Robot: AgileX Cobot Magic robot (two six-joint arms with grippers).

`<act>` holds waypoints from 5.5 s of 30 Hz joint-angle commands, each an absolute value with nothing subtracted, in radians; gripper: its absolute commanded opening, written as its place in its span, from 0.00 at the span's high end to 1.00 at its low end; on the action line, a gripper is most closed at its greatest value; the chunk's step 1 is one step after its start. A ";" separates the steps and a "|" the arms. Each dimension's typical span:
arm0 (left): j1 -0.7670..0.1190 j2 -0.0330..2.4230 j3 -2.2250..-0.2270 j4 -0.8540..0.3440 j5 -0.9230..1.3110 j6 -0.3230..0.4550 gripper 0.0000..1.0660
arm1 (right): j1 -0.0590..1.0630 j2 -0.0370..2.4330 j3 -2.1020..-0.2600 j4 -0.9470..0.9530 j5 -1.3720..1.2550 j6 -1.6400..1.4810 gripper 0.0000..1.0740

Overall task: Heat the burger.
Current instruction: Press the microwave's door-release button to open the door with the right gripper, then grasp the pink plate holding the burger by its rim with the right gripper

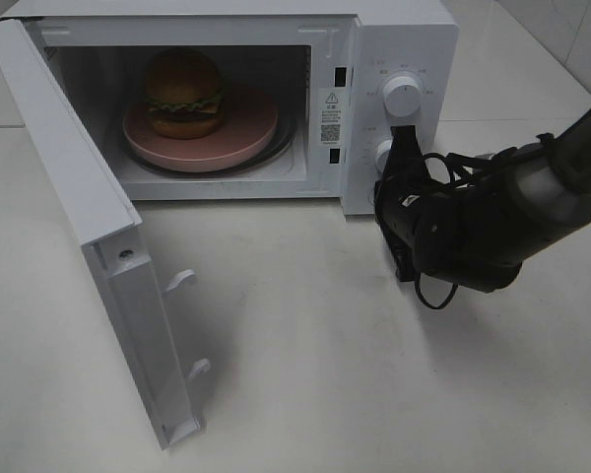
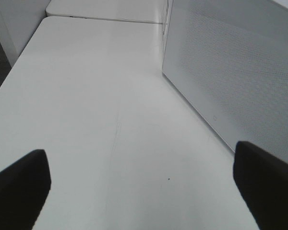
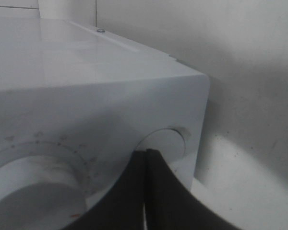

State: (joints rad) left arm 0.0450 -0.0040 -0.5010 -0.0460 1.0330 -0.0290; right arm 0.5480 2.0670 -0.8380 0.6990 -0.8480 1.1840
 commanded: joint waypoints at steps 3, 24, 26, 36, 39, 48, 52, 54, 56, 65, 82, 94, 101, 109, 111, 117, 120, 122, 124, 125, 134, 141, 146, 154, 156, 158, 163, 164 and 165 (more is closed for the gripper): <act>0.049 -0.027 -0.498 -0.053 1.027 -0.030 0.08 | 0.551 2.006 -0.795 0.660 -0.852 1.191 1.00; 0.049 -0.027 -0.498 -0.053 1.027 -0.030 0.08 | 0.551 1.685 -0.679 0.583 -0.355 0.804 0.99; 0.049 -0.027 -0.498 -0.053 1.027 -0.030 0.08 | 0.548 1.632 -0.681 0.583 -0.212 0.621 0.98; 0.049 -0.027 -0.498 -0.053 1.027 -0.030 0.08 | 0.548 1.543 -0.723 0.563 0.088 0.269 0.97; 0.049 -0.027 -0.498 -0.053 1.027 -0.030 0.08 | 0.548 1.536 -0.770 0.496 0.214 0.226 0.97; 0.049 -0.027 -0.498 -0.053 1.027 -0.030 0.08 | 0.548 1.536 -0.927 0.240 0.585 0.132 0.95; 0.049 -0.027 -0.498 -0.053 1.027 -0.030 0.08 | 0.548 1.536 -0.949 0.239 0.671 0.000 0.95; 0.049 -0.027 -0.498 -0.053 1.027 -0.030 0.08 | 0.548 1.536 -0.972 0.239 0.750 -0.128 0.94; 0.049 -0.027 -0.498 -0.053 1.027 -0.030 0.08 | 0.548 1.536 -0.980 0.239 0.777 -0.171 0.94; 0.049 -0.027 -0.498 -0.053 1.027 -0.030 0.08 | 0.548 1.536 -1.053 0.178 0.953 -0.632 0.94; 0.049 -0.027 -0.498 -0.053 1.027 -0.030 0.08 | 0.548 1.536 -1.061 0.084 0.929 -1.369 0.89; 0.049 -0.027 -0.498 -0.053 1.027 -0.030 0.08 | 0.551 1.536 -1.061 -0.026 0.822 -1.318 0.58; 0.049 -0.027 -0.498 -0.053 1.027 -0.030 0.08 | 0.551 1.536 -1.061 -0.026 0.779 -1.121 0.13; 0.049 -0.027 -0.498 -0.053 1.027 -0.030 0.08 | 0.557 1.536 -1.061 -0.028 0.725 -1.128 0.11; 0.049 -0.027 -0.498 -0.053 1.027 -0.030 0.08 | 0.567 1.536 -1.061 -0.044 0.711 -1.128 0.11; 0.049 -0.027 -0.498 -0.053 1.027 -0.030 0.08 | 0.624 1.551 -1.068 -0.108 0.645 -1.122 0.14; 0.049 -0.027 -0.498 -0.053 1.027 -0.030 0.08 | 0.641 1.580 -1.098 -0.110 0.644 -1.122 0.15; 0.049 -0.027 -0.498 -0.053 1.027 -0.030 0.08 | 0.653 1.600 -1.127 -0.113 0.644 -1.122 0.15; 0.049 -0.027 -0.498 -0.053 1.027 -0.030 0.08 | 0.663 1.623 -1.156 -0.120 0.643 -1.122 0.16; 0.049 -0.027 -0.498 -0.053 1.027 -0.030 0.08 | 0.669 1.636 -1.171 -0.128 0.638 -1.122 0.16; 0.049 -0.027 -0.498 -0.053 1.027 -0.030 0.08 | 0.679 1.760 -1.288 -0.132 0.574 -1.121 0.18; 0.049 -0.027 -0.498 -0.053 1.027 -0.030 0.08 | 0.679 1.817 -1.348 -0.128 0.545 -1.121 0.19; 0.049 -0.027 -0.498 -0.053 1.027 -0.030 0.08 | 0.690 1.855 -1.384 -0.128 0.473 -1.121 0.20; 0.049 -0.027 -0.498 -0.053 1.027 -0.030 0.08 | 0.702 1.946 -1.466 -0.127 0.424 -1.121 0.21; 0.049 -0.027 -0.498 -0.053 1.027 -0.030 0.08 | 0.702 1.985 -1.506 -0.127 0.423 -1.119 0.21; 0.049 -0.027 -0.498 -0.053 1.027 -0.030 0.08 | 0.702 2.012 -1.531 -0.125 0.423 -1.117 0.21; 0.049 -0.027 -0.498 -0.053 1.027 -0.030 0.08 | 0.702 2.080 -1.600 -0.122 0.424 -1.117 0.22; 0.049 -0.027 -0.498 -0.053 1.027 -0.030 0.08 | 0.702 2.094 -1.615 -0.122 0.424 -1.117 0.22; 0.049 -0.027 -0.498 -0.053 1.027 -0.030 0.08 | 0.702 2.094 -1.615 -0.122 0.424 -1.117 0.22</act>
State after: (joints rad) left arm 0.0450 -0.0040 -0.5010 -0.0460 1.0330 -0.0290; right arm 0.6980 2.0890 -1.6040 -0.1300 0.4300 -1.1250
